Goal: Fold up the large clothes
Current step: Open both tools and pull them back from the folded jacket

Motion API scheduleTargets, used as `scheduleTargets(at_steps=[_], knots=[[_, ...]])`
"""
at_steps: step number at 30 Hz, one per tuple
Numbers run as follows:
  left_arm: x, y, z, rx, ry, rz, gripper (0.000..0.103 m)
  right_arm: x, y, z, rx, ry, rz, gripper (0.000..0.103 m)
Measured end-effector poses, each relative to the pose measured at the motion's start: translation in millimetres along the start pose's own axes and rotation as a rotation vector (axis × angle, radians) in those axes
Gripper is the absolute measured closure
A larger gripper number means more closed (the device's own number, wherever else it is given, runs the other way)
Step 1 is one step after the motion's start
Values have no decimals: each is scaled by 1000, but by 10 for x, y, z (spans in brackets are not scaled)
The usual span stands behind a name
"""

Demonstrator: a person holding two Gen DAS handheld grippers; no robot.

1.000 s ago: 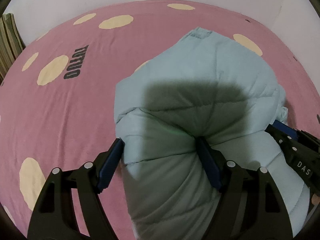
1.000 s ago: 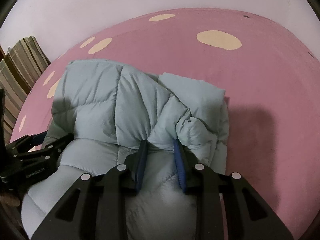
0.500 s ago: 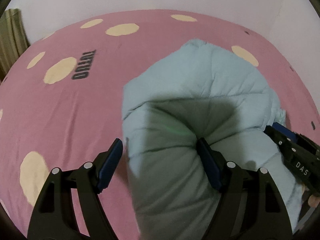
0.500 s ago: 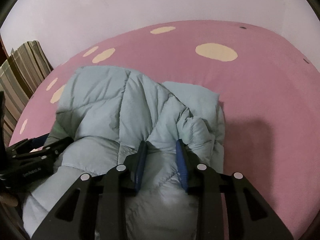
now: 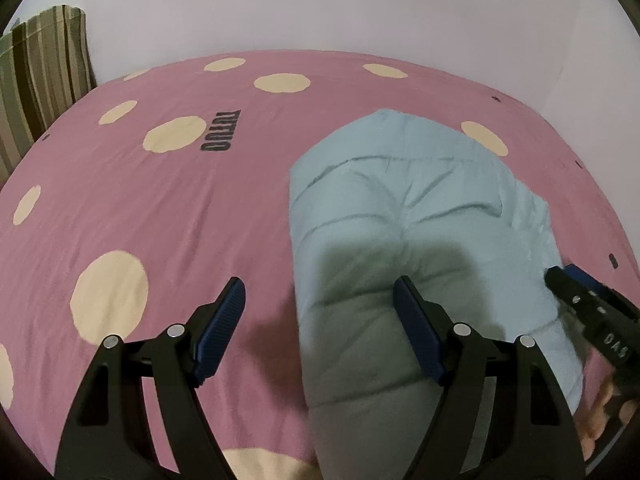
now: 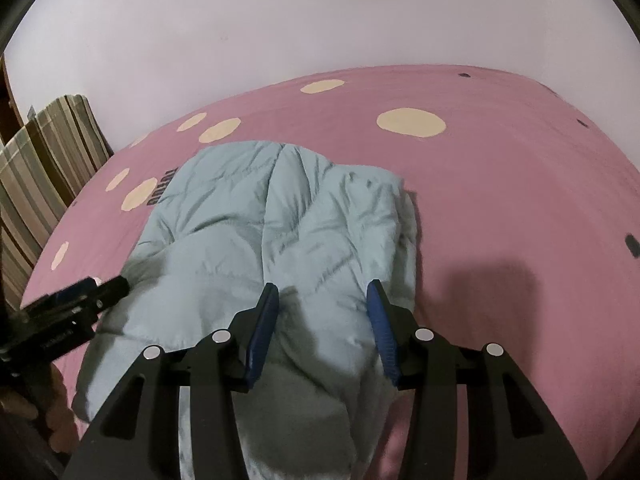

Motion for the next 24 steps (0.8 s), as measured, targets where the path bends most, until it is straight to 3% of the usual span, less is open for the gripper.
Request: scheduleTargets(at_steps=[7,10,15,21,24], knots=[[46,-14,-224,1,-39,3,26,79,-13,-215,22,2,35,56],[69,-64,-311,3,-54,24,26,113,13,-290,26,-5,22,46],[123,-117,-407,9,-61,30,25,195,35,-404,33,-13,16,46],[173,-146,-539,16,-79,33,20,271,11,-547,39,-26,25,44],[212,-173,-629,21,-86,32,14,309,22,-624,42,-40,21,35]])
Point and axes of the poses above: each gripper's, at about its wrist camera, not at the fingertips, and z roughly the way its jaws point, y to its left, x to its underside, the point moved 4 cm from there along z, roughly the way its jaws point, and after that the axes turned 6 degrees about -y, right-handed, at the moved point
